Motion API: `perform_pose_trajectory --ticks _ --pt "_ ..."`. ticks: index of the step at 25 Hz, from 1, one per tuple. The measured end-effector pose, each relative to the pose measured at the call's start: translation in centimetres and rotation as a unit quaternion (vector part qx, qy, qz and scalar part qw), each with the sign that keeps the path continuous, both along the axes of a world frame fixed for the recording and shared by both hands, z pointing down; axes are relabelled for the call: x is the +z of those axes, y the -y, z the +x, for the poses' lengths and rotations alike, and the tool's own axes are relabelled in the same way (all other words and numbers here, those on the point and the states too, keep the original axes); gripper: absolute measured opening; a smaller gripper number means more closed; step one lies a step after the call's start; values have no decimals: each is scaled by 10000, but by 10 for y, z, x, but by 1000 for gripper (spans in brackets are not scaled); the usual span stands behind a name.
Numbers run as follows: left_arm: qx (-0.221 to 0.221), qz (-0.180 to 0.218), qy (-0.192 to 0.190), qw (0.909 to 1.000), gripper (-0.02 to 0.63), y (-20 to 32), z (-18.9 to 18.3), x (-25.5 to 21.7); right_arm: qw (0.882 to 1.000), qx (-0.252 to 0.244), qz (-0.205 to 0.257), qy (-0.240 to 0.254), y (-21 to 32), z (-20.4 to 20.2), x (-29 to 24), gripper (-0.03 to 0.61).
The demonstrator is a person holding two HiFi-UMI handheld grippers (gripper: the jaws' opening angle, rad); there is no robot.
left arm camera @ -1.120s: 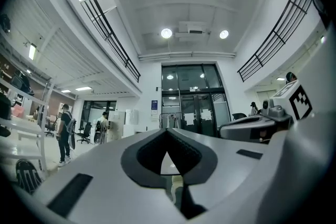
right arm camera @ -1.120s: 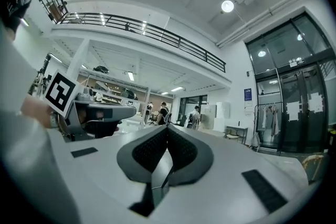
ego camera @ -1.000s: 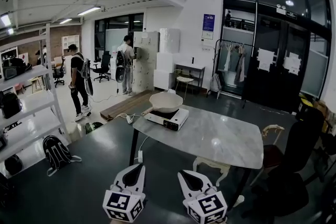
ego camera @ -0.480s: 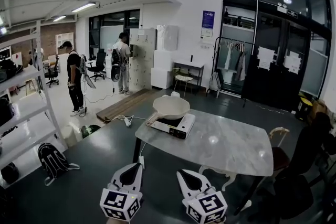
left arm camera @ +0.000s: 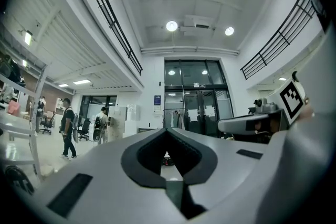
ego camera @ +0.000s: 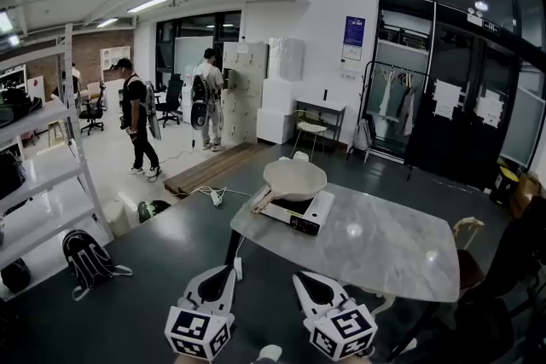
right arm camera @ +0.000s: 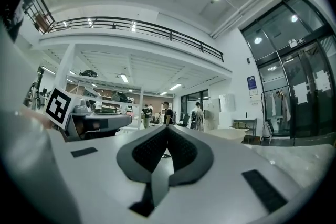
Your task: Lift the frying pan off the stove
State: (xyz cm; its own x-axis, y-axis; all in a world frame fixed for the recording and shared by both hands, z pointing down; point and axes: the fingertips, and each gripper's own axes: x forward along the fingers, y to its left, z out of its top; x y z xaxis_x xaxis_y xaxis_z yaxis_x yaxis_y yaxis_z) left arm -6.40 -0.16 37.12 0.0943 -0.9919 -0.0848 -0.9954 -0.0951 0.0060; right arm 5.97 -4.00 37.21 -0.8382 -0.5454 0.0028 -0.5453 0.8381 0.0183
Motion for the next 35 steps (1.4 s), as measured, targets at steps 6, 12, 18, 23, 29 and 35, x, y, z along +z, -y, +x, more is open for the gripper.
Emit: perform_pose_trajectory --ticks 6,12,18,23,29,35 --pt "-27 -8 5 10000 11 55 -32 7 9995 -229 -181 153 50 -37 13 25" --pt "51 -64 1 10000 11 128 -66 19 9997 -95 -228 32 119 -74 30 25" --pt "240 -295 -41 9993 11 197 -93 25 9989 49 -470 54 190 -100 35 25" --pt "572 -623 -342 9958 11 253 -101 38 9962 144 -842 142 243 -106 49 25" --pt "1041 -1080 -444 9877 11 293 -114 61 9886 33 -1466 336 284 -123 73 26" --pt "1457 -1452 -664 9764 12 305 -113 82 9760 -30 -2115 508 303 -125 96 26"
